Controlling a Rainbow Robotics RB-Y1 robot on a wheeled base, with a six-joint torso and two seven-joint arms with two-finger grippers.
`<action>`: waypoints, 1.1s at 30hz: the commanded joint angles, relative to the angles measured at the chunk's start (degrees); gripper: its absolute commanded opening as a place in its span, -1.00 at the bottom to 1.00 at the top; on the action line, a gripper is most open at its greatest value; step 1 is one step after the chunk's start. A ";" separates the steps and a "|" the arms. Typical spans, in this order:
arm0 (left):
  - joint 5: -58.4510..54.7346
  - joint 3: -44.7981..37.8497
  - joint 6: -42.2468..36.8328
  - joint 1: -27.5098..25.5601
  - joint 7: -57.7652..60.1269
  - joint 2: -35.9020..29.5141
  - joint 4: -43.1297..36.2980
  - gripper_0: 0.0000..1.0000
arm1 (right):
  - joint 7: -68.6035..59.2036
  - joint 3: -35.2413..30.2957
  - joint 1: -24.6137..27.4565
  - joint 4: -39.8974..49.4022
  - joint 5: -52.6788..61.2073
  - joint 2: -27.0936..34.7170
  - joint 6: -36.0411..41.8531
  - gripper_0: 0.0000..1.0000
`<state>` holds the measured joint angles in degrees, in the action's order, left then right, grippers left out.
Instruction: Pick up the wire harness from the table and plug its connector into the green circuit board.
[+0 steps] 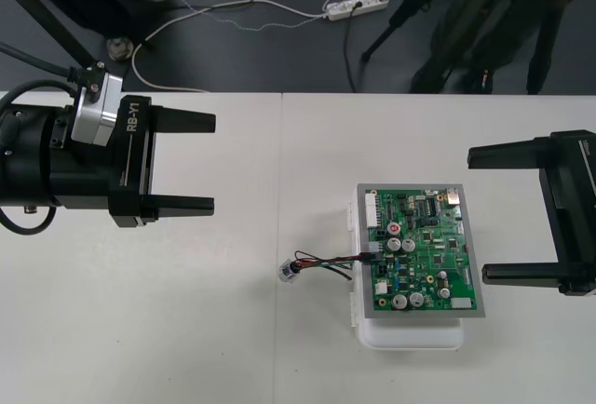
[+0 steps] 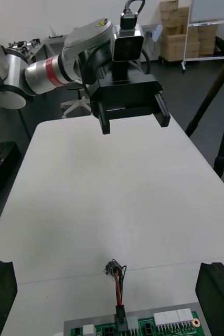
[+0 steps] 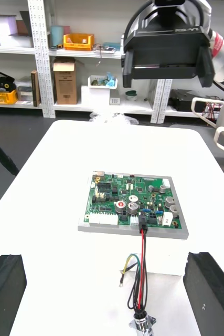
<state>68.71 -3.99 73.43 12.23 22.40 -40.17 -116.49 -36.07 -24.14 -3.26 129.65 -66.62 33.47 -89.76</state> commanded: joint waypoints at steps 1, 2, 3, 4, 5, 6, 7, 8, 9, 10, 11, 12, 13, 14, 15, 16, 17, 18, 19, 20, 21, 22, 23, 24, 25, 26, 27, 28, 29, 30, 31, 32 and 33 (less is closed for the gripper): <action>0.28 -1.72 -0.48 1.39 1.42 -1.31 -1.81 0.76 | -0.31 1.47 -0.88 -1.41 1.67 -0.07 -0.24 1.00; 0.28 -1.72 -0.48 1.39 1.42 -1.31 -1.81 0.77 | -0.31 1.47 -0.88 -1.41 1.67 -0.07 -0.24 1.00; 0.28 -1.72 -0.48 1.39 1.42 -1.31 -1.81 0.77 | -0.31 1.47 -0.88 -1.41 1.67 -0.07 -0.24 1.00; 0.28 -1.72 -0.48 1.39 1.42 -1.31 -1.81 0.78 | -0.31 1.47 -0.88 -1.41 1.67 -0.07 -0.24 1.00; 0.28 -1.72 -0.48 1.39 1.42 -1.31 -1.81 0.77 | -0.31 1.47 -0.88 -1.41 1.67 -0.07 -0.24 1.00; 0.28 -1.72 -0.48 1.39 1.42 -1.31 -1.81 0.77 | -0.31 1.47 -0.88 -1.41 1.67 -0.07 -0.24 1.00; 0.28 -1.72 -0.48 1.39 1.42 -1.31 -1.81 0.76 | -0.31 1.47 -0.88 -1.41 1.67 -0.07 -0.24 1.00; 0.28 -1.72 -0.48 1.39 1.42 -1.31 -1.81 0.76 | -0.31 1.47 -0.88 -1.41 1.67 -0.07 -0.24 1.00; 0.28 -1.72 -0.48 1.39 1.42 -1.31 -1.81 0.77 | -0.31 1.47 -0.88 -1.41 1.67 -0.07 -0.24 1.00; 0.28 -1.72 -0.48 1.39 1.42 -1.31 -1.81 0.77 | -0.31 1.47 -0.88 -1.41 1.67 -0.07 -0.24 1.00; 0.28 -1.72 -0.48 1.39 1.42 -1.31 -1.81 0.77 | -0.31 1.47 -0.88 -1.41 1.67 -0.07 -0.24 1.00; 0.28 -1.72 -0.48 1.39 1.42 -1.31 -1.81 0.77 | -0.31 1.47 -0.88 -1.41 1.67 -0.07 -0.24 1.00; 0.28 -1.72 -0.48 1.39 1.42 -1.31 -1.81 0.77 | -0.31 1.47 -0.88 -1.41 1.67 -0.07 -0.24 1.00; 0.28 -1.72 -0.48 1.39 1.42 -1.31 -1.81 0.78 | -0.31 1.47 -0.88 -1.41 1.67 -0.07 -0.24 1.00; 0.28 -1.72 -0.48 1.39 1.42 -1.31 -1.81 0.77 | -0.31 1.47 -0.88 -1.41 1.67 -0.07 -0.24 1.00; 0.28 -1.72 -0.48 1.39 1.42 -1.31 -1.81 0.76 | -0.31 1.47 -0.88 -1.41 1.67 -0.07 -0.24 1.00; 0.28 -1.72 -0.48 1.39 1.42 -1.31 -1.81 0.77 | -0.31 1.47 -0.88 -1.41 1.67 -0.07 -0.24 1.00; 0.28 -1.72 -0.48 1.39 1.42 -1.31 -1.81 0.77 | -0.31 1.47 -0.88 -1.41 1.67 -0.07 -0.24 1.00; 0.28 -1.72 -0.48 1.39 1.42 -1.31 -1.81 0.76 | -0.31 1.47 -0.88 -1.41 1.67 -0.07 -0.24 1.00; 0.28 -1.72 -0.48 1.39 1.42 -1.31 -1.81 0.77 | -0.31 1.47 -0.88 -1.41 1.67 -0.07 -0.24 1.00; 0.28 -1.72 -0.48 1.39 1.42 -1.31 -1.81 0.77 | -0.31 1.47 -0.88 -1.41 1.67 -0.07 -0.24 1.00; 0.28 -1.72 -0.48 1.39 1.42 -1.31 -1.81 0.77 | -0.31 1.47 -0.88 -1.41 1.67 -0.07 -0.24 1.00; 0.28 -1.72 -0.48 1.39 1.42 -1.31 -1.81 0.77 | -0.31 1.47 -0.88 -1.41 1.67 -0.07 -0.24 1.00; 0.28 -1.72 -0.48 1.39 1.42 -1.31 -1.81 0.77 | -0.31 1.47 -0.88 -1.41 1.67 -0.07 -0.24 1.00; 0.28 -1.72 -0.48 1.39 1.42 -1.31 -1.81 0.76 | -0.31 1.47 -0.88 -1.41 1.67 -0.07 -0.24 1.00; 0.28 -1.72 -0.48 1.39 1.42 -1.31 -1.81 0.77 | -0.31 1.47 -0.88 -1.41 1.67 -0.07 -0.24 1.00; 0.28 -1.72 -0.48 1.39 1.42 -1.31 -1.81 0.77 | -0.31 1.47 -0.88 -1.41 1.67 -0.07 -0.24 1.00; 0.28 -1.72 -0.48 1.39 1.42 -1.31 -1.81 0.77 | -0.31 1.47 -0.88 -1.41 1.67 -0.07 -0.24 1.00; 0.28 -1.72 -0.48 1.39 1.42 -1.31 -1.81 0.77 | -0.31 1.47 -0.88 -1.41 1.67 -0.07 -0.24 1.00; 0.28 -1.72 -0.48 1.39 1.42 -1.31 -1.81 0.77 | -0.31 1.47 -0.88 -1.41 1.67 -0.07 -0.24 1.00; 0.28 -1.72 -0.48 1.39 1.42 -1.31 -1.81 0.78 | -0.31 1.47 -0.88 -1.41 1.67 -0.07 -0.24 1.00; 0.28 -1.72 -0.48 1.39 1.42 -1.31 -1.81 0.78 | -0.31 1.47 -0.88 -1.41 1.67 -0.07 -0.24 1.00; 0.28 -1.72 -0.48 1.39 1.42 -1.31 -1.81 0.78 | -0.31 1.47 -0.88 -1.41 1.67 -0.07 -0.24 1.00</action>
<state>68.72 -3.99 73.43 12.23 22.40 -40.17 -116.50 -36.07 -23.61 -3.26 127.99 -65.87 33.47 -89.76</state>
